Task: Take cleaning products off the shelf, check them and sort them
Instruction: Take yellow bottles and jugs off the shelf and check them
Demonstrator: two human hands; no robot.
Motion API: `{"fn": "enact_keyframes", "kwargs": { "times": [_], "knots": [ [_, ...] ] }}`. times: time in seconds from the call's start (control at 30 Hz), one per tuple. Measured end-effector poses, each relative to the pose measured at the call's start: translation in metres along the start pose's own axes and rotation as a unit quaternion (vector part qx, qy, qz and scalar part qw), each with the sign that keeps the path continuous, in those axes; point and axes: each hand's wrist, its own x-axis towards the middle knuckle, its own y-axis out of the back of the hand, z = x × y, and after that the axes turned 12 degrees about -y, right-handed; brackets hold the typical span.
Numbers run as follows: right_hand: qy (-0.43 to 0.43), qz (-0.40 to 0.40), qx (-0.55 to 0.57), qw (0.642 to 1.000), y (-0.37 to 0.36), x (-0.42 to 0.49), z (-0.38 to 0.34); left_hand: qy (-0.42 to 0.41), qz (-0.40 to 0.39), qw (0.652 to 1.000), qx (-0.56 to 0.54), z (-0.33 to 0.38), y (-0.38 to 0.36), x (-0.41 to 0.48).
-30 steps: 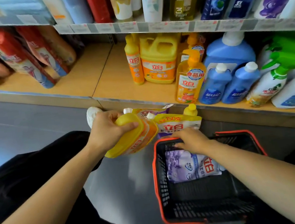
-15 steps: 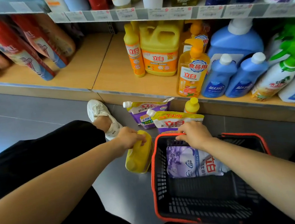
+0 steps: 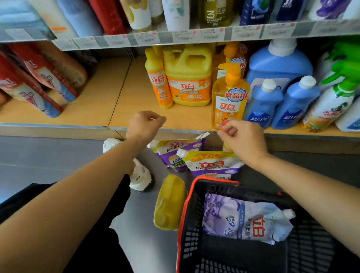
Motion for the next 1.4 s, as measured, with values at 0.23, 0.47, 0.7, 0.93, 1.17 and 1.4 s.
{"fn": "enact_keyframes", "kwargs": {
  "times": [0.23,0.47,0.7,0.93,1.17,1.4],
  "knots": [
    [0.031,0.159,0.049,0.986,0.032,0.062,-0.026,0.009,0.133,0.985,-0.110,0.006,0.010,0.089],
    [0.081,0.122,0.007,0.989,0.024,0.079,-0.017,-0.103,0.044,0.965,-0.236,0.010,0.003,0.131],
    [0.097,0.129,-0.010,0.987,0.025,0.080,-0.011,-0.155,0.086,0.984,-0.010,0.007,-0.002,0.110],
    [0.075,0.047,0.017,0.996,0.037,0.079,-0.010,-0.270,0.048,0.960,0.055,0.045,0.028,0.052],
    [0.046,-0.104,0.072,0.991,0.072,0.059,-0.030,-0.264,-0.040,0.957,-0.116,0.109,0.055,-0.009],
    [0.012,-0.207,0.231,0.951,0.085,-0.020,-0.063,-0.244,-0.103,0.921,-0.287,0.157,0.043,-0.050]
  ]
}}
